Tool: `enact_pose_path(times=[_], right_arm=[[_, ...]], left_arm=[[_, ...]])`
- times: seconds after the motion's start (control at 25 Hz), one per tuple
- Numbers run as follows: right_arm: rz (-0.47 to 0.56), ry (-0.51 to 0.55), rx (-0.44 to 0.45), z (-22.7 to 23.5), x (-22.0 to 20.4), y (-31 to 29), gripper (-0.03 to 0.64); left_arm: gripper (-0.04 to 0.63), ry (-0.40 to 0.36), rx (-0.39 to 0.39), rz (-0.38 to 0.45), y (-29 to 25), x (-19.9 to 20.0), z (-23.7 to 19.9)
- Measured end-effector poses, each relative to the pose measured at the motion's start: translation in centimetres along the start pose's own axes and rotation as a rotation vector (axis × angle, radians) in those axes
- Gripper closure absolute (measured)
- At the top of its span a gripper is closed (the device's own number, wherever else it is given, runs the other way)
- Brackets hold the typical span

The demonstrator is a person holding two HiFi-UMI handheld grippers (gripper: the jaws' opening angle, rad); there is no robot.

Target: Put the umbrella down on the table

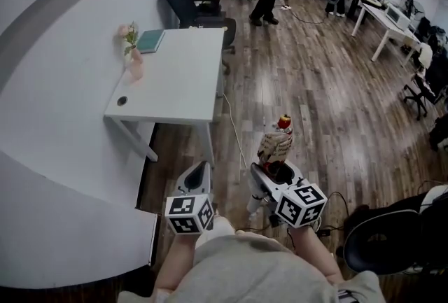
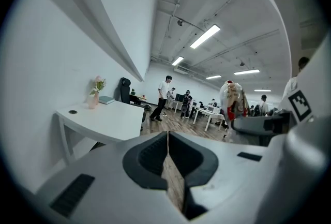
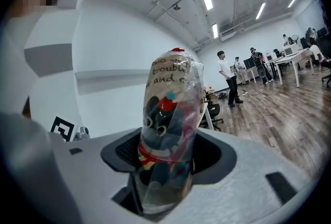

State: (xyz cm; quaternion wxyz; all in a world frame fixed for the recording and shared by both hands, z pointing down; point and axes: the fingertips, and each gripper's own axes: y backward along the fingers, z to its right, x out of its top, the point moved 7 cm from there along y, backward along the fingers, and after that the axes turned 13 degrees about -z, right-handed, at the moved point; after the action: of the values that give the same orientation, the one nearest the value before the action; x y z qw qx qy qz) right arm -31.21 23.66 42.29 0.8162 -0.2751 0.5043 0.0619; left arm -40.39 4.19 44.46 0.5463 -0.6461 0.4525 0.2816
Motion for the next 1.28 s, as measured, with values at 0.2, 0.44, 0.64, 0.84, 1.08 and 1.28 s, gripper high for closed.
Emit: enact_pose_path(times=[0.2, 0.44, 0.64, 0.84, 1.08, 1.28], right_arm=[[0.005, -0.014, -0.003, 0.3, -0.4, 0.5, 0.342], [-0.002, -0.014, 0.004, 1.2, -0.6, 0.8, 0.342], [0.008, -0.018, 0.007, 2.6, 0.3, 0.2, 0.342], [0.008, -0.02, 0.0, 4.5, 1.5, -1.6, 0.342], [0.0, -0.029, -0.004, 7.3, 3.4, -3.8, 0.342], [0.002, -0.026, -0.006, 9.6, 5.6, -6.7, 0.342]], left_arm=[[0.586, -0.005, -0.006, 0.005, 0.1, -0.2, 0.7], [0.586, -0.009, -0.008, 0.004, -0.3, -0.4, 1.5], [0.586, -0.011, 0.002, 0.01, -1.7, 0.4, 1.5], [0.586, -0.018, -0.004, 0.009, -4.3, 1.6, 1.2], [0.586, -0.01, -0.003, 0.001, -7.7, 3.3, 0.9], [0.586, -0.006, -0.005, -0.003, -11.2, 5.3, -0.3]])
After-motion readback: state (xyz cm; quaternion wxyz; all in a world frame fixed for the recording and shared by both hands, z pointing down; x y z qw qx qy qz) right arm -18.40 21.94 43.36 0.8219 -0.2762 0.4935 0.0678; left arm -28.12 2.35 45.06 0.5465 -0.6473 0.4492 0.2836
